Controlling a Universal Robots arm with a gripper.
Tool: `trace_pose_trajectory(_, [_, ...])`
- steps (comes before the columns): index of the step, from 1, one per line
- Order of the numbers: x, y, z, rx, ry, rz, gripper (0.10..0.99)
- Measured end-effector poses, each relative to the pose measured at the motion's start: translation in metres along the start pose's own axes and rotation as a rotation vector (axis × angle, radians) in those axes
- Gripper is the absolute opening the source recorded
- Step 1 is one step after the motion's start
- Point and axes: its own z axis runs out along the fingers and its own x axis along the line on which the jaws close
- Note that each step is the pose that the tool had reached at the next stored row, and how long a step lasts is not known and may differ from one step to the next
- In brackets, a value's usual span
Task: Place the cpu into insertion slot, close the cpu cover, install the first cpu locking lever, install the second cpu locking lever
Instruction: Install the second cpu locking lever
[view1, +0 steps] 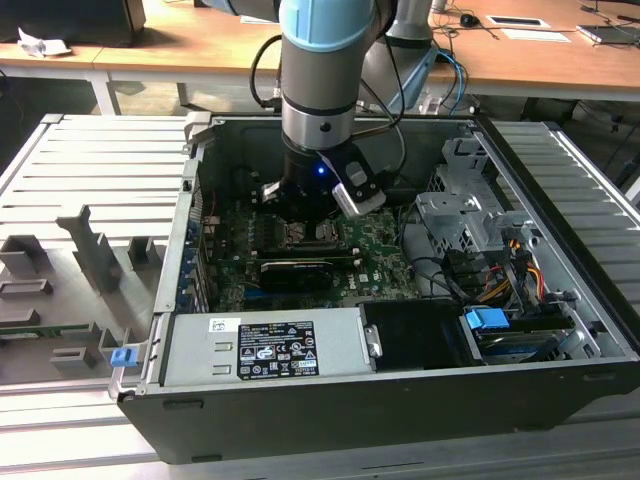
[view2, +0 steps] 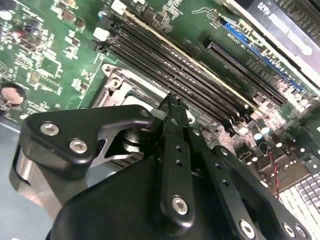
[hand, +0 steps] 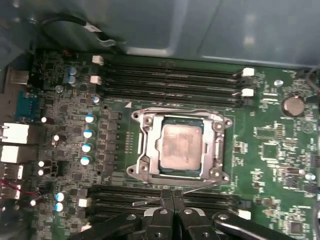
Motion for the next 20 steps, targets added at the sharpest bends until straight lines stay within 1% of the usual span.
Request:
trace_pose_trajectory(2, [0.0011, -0.0003, 0.0044, 0.000, 0.0000, 0.000, 0.106])
trace_pose_trajectory(3, [0.0046, -0.0005, 0.0065, -0.003, 0.0000, 0.000, 0.106])
trace_pose_trajectory(4, [0.0091, -0.0012, 0.0068, -0.017, -0.0012, 0.000, 0.106])
trace_pose_trajectory(6, [0.0122, -0.0025, 0.0066, -0.031, -0.0024, 0.000, 0.106])
trace_pose_trajectory(7, [0.0145, -0.0048, 0.0064, -0.049, -0.0038, 0.000, 0.106])
trace_pose_trajectory(8, [0.0169, -0.0070, 0.0064, -0.065, -0.0050, 0.000, 0.106])
trace_pose_trajectory(9, [0.0191, -0.0107, 0.0067, -0.076, -0.0058, -0.001, 0.106])
trace_pose_trajectory(10, [0.0206, -0.0127, 0.0068, -0.084, -0.0063, -0.001, 0.106])
trace_pose_trajectory(12, [0.0235, -0.0139, 0.0071, -0.095, -0.0070, -0.002, 0.106])
trace_pose_trajectory(14, [0.0263, -0.0152, 0.0086, -0.113, -0.0077, -0.007, 0.106])
trace_pose_trajectory(15, [0.0273, -0.0155, 0.0116, -0.121, -0.0081, -0.010, 0.106])
trace_pose_trajectory(17, [0.0280, -0.0158, 0.0145, -0.127, -0.0080, -0.012, 0.106])
trace_pose_trajectory(20, [0.0319, -0.0167, 0.0180, -0.140, -0.0090, -0.014, 0.106])
